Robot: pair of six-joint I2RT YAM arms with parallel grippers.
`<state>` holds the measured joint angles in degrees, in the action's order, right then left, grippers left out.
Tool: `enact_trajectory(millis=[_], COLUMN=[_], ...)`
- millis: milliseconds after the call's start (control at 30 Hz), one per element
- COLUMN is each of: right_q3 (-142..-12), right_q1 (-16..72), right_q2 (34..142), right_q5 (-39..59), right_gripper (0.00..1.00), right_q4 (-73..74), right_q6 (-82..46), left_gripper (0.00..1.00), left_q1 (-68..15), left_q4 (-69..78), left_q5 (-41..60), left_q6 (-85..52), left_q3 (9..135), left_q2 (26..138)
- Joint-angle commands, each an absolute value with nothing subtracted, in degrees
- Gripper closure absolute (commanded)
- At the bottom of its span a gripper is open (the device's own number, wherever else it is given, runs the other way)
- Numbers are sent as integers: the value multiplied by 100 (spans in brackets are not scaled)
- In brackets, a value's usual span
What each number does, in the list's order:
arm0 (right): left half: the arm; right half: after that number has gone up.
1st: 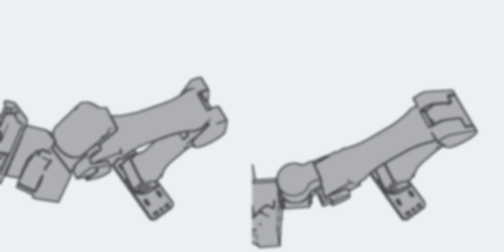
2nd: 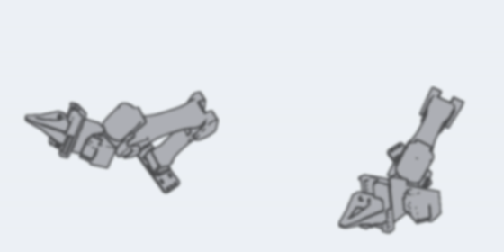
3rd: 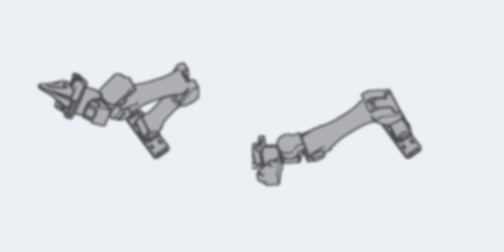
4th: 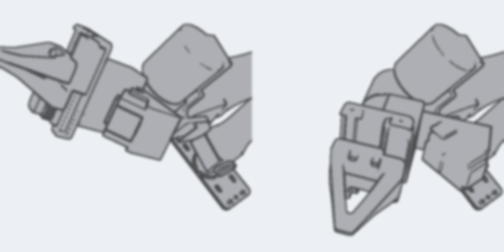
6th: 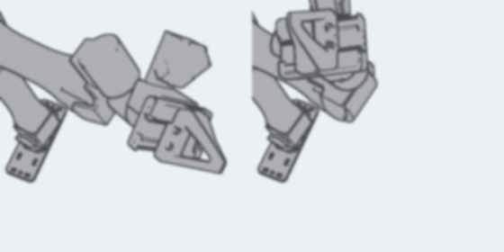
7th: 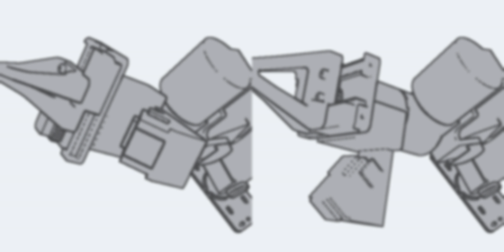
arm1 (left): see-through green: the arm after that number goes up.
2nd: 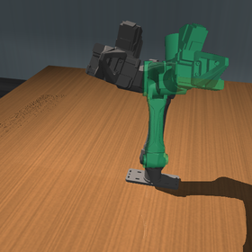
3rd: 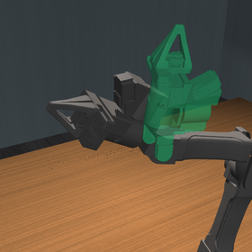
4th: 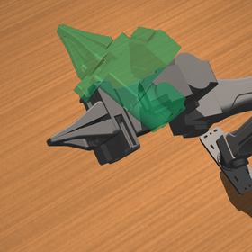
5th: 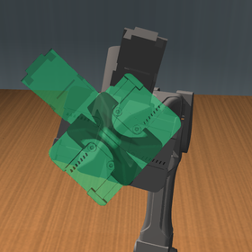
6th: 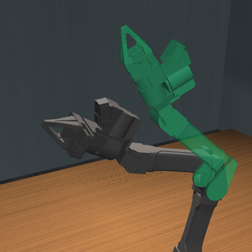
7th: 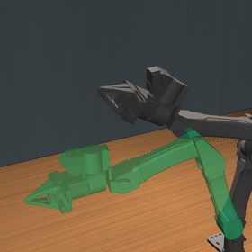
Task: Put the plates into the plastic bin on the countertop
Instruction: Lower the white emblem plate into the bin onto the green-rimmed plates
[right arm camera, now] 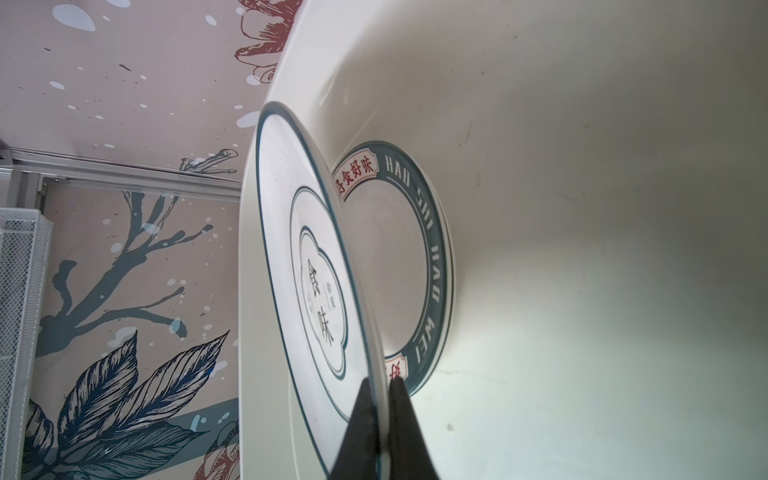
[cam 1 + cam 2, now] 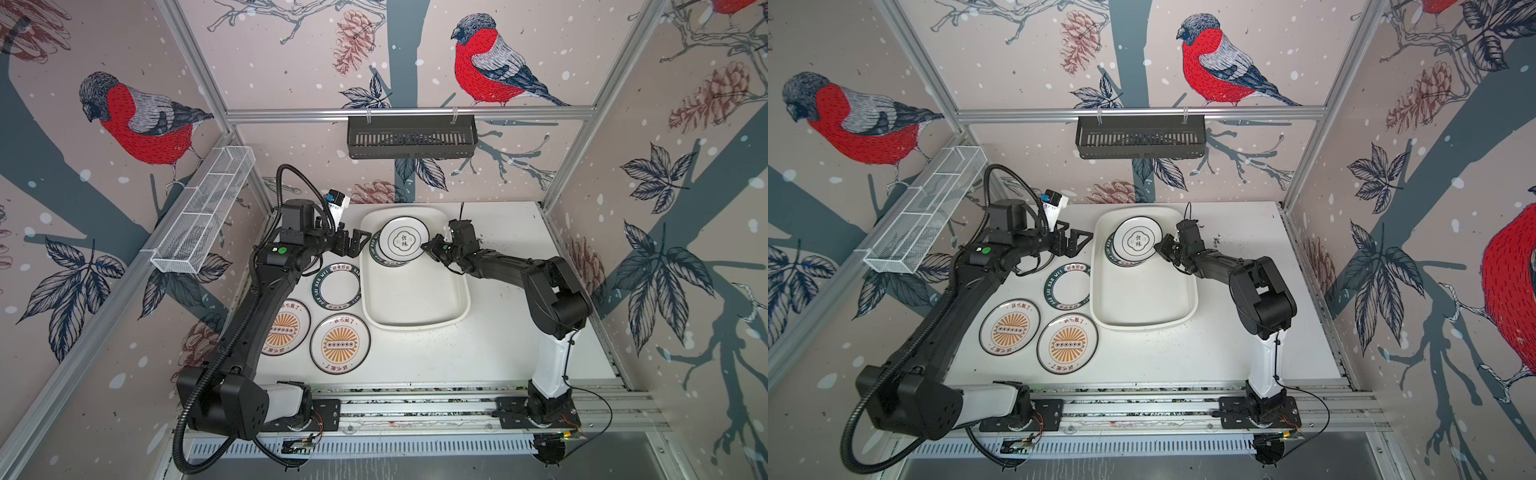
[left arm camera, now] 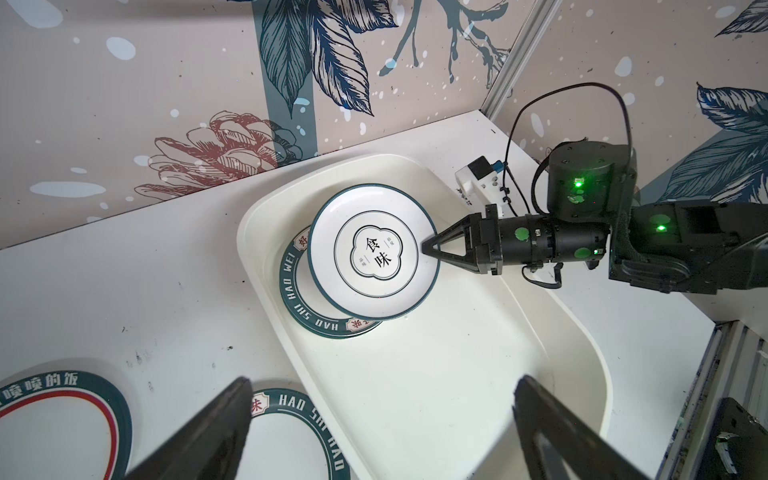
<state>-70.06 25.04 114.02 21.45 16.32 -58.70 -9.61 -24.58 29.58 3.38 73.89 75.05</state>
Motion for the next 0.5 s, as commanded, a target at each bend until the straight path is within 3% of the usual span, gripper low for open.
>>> enact_trajectory(millis=[0,467], right_q3=[-7140,-7510], right_q1=[2503,2512], right_q2=[11554,12066], right_q5=[2230,2426], right_gripper=[95,93], right_q4=[1803,1771], right_q6=[-5836,-5971], left_gripper=[3,3], left_q1=[-942,-948], left_q4=[-2267,-2228], left_q5=[3035,3100], left_q6=[360,352], left_q3=[7393,7397], left_q2=[7515,7552])
